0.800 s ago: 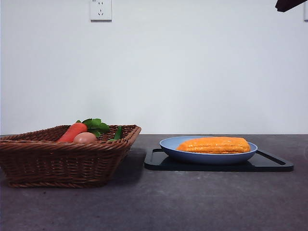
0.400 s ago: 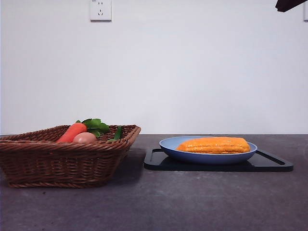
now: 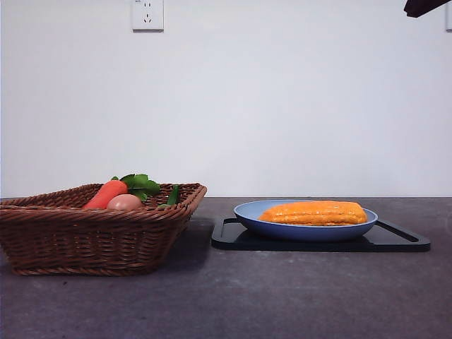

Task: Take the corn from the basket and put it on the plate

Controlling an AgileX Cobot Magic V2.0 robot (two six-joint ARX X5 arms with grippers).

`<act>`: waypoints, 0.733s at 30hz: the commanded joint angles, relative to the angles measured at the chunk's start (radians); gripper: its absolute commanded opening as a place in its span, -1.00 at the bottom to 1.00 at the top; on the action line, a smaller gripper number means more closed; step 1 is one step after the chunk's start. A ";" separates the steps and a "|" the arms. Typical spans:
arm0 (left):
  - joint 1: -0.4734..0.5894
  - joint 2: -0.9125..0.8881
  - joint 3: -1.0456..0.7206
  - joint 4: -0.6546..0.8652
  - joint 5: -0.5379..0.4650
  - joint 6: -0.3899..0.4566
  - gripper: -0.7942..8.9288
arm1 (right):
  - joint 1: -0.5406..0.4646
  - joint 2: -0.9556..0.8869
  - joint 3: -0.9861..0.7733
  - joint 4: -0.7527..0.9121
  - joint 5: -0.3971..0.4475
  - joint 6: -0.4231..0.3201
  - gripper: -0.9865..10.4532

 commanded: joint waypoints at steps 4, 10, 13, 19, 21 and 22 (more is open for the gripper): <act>0.002 -0.067 -0.049 -0.046 -0.004 -0.014 -0.82 | 0.002 0.008 0.009 0.006 -0.002 -0.005 -0.82; 0.002 -0.121 -0.096 -0.081 -0.004 -0.014 -0.82 | 0.002 0.008 0.009 0.006 -0.002 -0.005 -0.82; 0.002 -0.140 -0.104 -0.117 -0.005 -0.014 -0.82 | 0.002 0.008 0.009 0.006 -0.002 -0.005 -0.82; 0.002 -0.156 -0.122 -0.176 -0.004 -0.016 -0.82 | 0.002 0.008 0.009 0.006 -0.002 -0.005 -0.82; 0.002 -0.156 -0.132 -0.191 -0.005 -0.034 -0.82 | 0.002 0.008 0.009 0.006 -0.002 -0.005 -0.82; 0.002 -0.156 -0.132 -0.194 -0.005 -0.039 -0.82 | 0.002 0.008 0.009 0.006 -0.002 -0.005 -0.82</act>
